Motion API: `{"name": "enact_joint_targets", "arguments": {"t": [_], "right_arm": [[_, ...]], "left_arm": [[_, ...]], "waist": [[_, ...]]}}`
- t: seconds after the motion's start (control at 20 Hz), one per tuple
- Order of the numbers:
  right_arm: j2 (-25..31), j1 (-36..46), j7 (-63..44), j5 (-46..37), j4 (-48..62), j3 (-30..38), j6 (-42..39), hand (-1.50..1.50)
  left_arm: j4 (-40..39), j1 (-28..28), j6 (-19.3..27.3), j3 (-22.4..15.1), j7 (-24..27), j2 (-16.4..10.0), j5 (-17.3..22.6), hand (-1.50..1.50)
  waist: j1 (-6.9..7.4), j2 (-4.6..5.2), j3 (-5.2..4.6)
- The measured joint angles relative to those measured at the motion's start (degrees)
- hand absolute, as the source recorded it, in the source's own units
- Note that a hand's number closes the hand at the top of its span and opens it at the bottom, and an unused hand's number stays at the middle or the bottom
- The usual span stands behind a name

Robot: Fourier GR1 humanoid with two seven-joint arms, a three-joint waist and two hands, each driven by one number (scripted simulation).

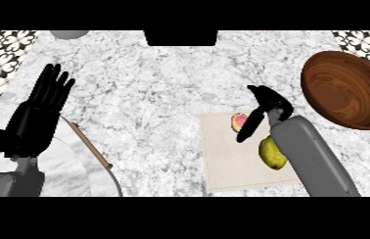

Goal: Pick the cupcake from the placemat and place it in the bowl

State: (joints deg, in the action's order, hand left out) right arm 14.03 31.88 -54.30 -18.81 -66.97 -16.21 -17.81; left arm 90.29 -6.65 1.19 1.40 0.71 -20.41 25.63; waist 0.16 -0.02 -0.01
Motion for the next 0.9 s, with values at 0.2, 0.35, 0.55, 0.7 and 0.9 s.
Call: {"name": "enact_joint_targets", "arguments": {"t": [0.2,0.35,0.55,0.7,0.9], "right_arm": [[-1.00,1.30,1.83,-1.81,4.48,1.53,-0.74,-1.50],[-2.29,1.88,3.11,-3.61,8.15,2.37,-0.70,-1.50],[-3.66,2.36,4.08,-5.32,10.54,3.59,-1.40,-1.50],[-4.32,1.67,4.72,-6.67,11.43,3.86,-2.11,1.50],[-4.12,3.40,8.26,-9.23,14.52,2.82,-3.80,1.50]], "left_arm": [[0.09,-0.70,0.11,0.24,-0.80,1.50,-1.06,0.00],[0.81,-0.81,-0.19,0.69,-2.05,2.04,-1.54,0.00],[2.07,-0.12,-0.77,1.42,-2.88,2.88,-2.41,0.00],[0.20,-0.99,-1.46,1.93,-1.86,3.68,-3.66,0.00],[-0.81,-0.80,-2.27,2.18,-0.69,4.62,-4.37,0.00]], "waist": [[0.12,0.05,0.01],[0.19,0.06,0.01],[0.17,0.05,0.02],[0.07,0.04,0.01],[0.21,0.02,-0.08]]}}
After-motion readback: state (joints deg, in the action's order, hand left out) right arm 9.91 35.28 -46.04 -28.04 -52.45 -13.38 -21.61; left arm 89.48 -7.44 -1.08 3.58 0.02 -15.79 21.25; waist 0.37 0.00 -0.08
